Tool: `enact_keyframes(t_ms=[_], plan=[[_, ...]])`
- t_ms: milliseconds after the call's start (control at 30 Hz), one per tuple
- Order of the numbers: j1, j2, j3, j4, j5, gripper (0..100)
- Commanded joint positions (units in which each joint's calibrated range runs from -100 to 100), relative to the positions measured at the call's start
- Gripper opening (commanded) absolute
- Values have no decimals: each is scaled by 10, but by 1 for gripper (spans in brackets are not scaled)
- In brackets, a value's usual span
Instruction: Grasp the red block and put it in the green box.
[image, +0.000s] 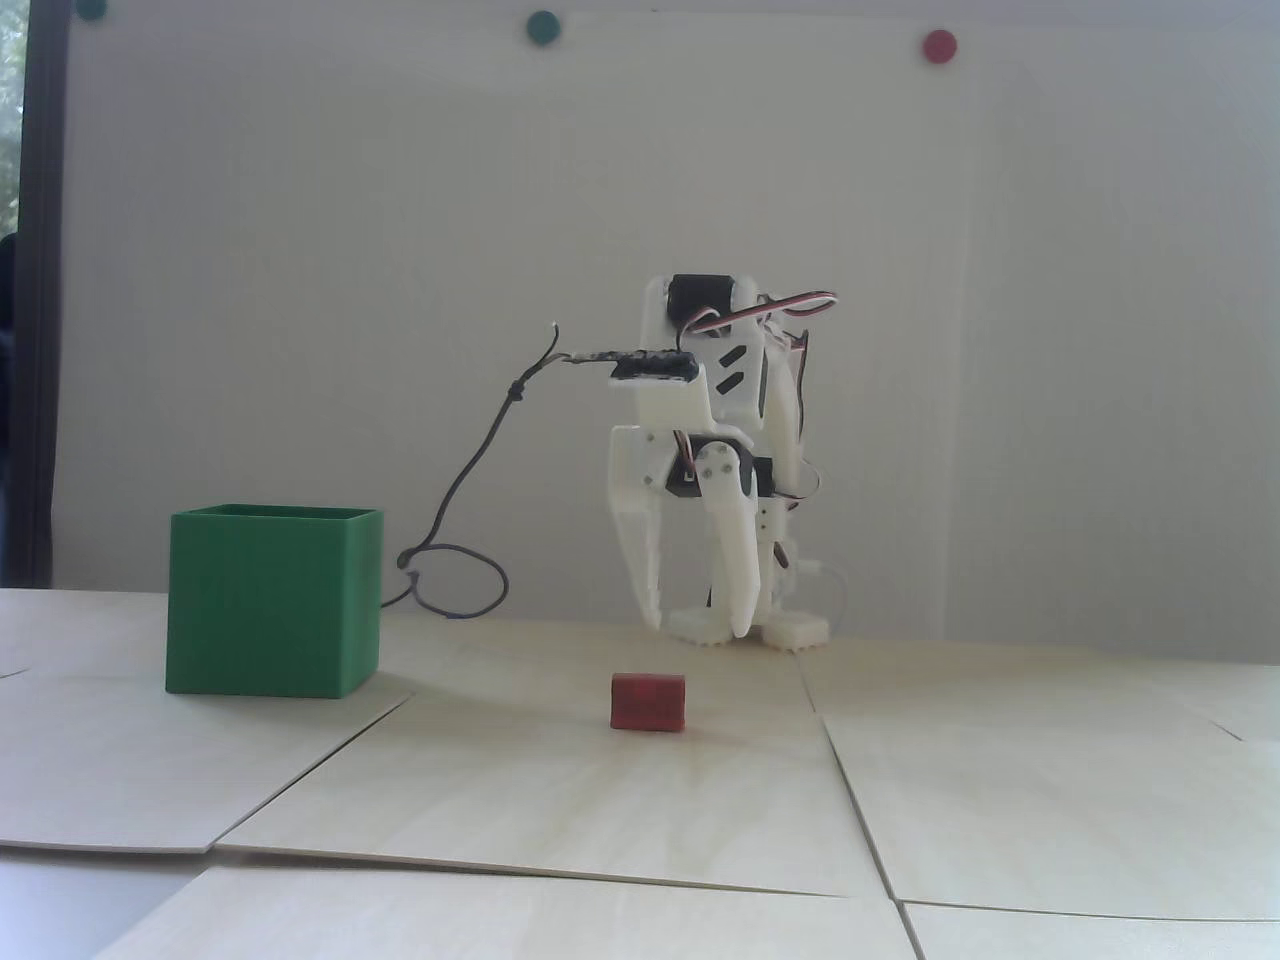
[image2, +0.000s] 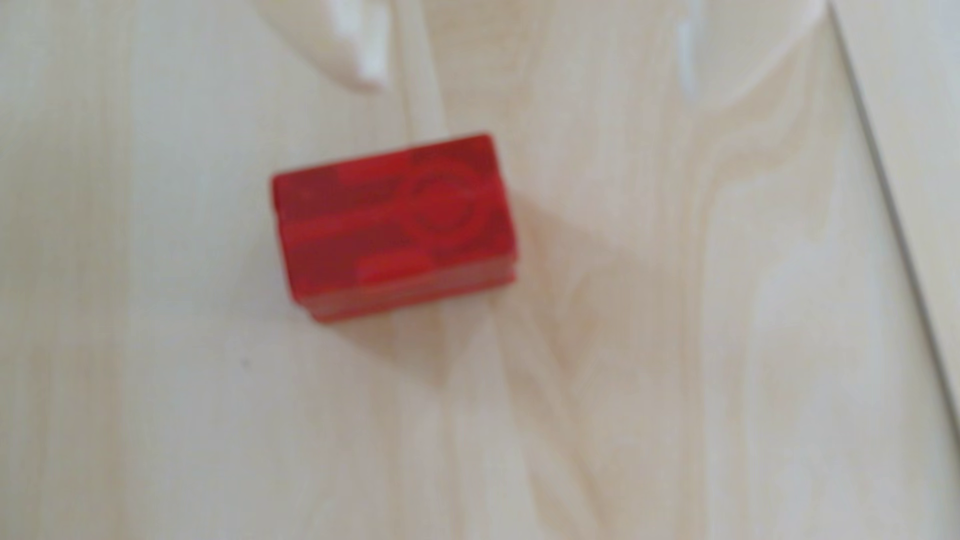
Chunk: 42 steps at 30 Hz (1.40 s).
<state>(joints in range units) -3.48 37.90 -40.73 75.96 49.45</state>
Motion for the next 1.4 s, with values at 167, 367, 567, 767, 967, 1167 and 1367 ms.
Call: enact_keyframes(t_ms=[167, 367, 567, 767, 967, 1167, 1367], plan=[[-6, 45, -141, 52, -5, 20], [-2, 77, -197, 46, -6, 20], [12, 104, -244, 46, -6, 20], [13, 107, -245, 51, -6, 20], [16, 105, -244, 74, 12, 20], [16, 102, -245, 119, 56, 20], [16, 101, -246, 118, 56, 20]])
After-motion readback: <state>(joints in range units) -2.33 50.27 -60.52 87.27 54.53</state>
